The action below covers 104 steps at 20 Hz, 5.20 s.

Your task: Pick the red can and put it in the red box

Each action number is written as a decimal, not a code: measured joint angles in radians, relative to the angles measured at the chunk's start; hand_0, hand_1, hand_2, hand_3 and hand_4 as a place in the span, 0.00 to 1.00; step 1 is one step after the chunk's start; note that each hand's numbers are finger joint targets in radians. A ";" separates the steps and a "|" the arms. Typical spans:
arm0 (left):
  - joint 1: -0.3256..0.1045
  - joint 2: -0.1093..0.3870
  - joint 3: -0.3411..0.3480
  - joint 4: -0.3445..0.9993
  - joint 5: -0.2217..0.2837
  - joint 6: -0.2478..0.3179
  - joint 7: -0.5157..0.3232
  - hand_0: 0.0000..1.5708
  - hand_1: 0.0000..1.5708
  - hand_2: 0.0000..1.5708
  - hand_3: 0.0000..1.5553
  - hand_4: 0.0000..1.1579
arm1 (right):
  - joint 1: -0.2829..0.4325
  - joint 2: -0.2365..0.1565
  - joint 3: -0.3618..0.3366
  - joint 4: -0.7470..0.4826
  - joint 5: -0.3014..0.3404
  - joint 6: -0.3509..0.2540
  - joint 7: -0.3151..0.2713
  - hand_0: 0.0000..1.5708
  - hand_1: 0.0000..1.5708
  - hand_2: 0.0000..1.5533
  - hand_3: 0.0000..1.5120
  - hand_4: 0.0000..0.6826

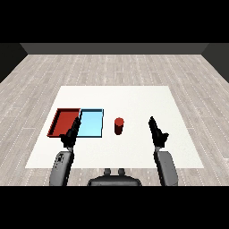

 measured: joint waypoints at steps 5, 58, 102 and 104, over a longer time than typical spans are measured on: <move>-0.006 -0.010 0.014 -0.005 -0.004 -0.006 0.030 0.00 0.00 0.00 0.00 0.00 | -0.006 -0.020 -0.034 0.018 -0.022 0.046 0.003 0.00 0.00 0.00 0.00 0.00; -0.026 -0.048 0.078 -0.040 0.021 -0.021 -0.342 0.00 0.00 0.00 0.00 0.00 | -0.347 0.070 -0.027 0.485 -0.146 0.105 -0.385 0.00 0.00 0.00 0.00 0.00; -0.016 -0.035 0.095 -0.030 0.059 -0.075 -0.359 0.00 0.00 0.00 0.00 0.00 | -0.601 0.075 0.415 0.941 -0.626 -0.079 -0.658 0.00 0.00 0.00 0.00 0.00; -0.022 -0.040 0.092 -0.033 0.053 -0.065 -0.352 0.00 0.00 0.00 0.00 0.00 | -0.591 0.075 0.444 0.899 -0.642 -0.102 -0.635 0.00 0.00 0.00 0.00 0.00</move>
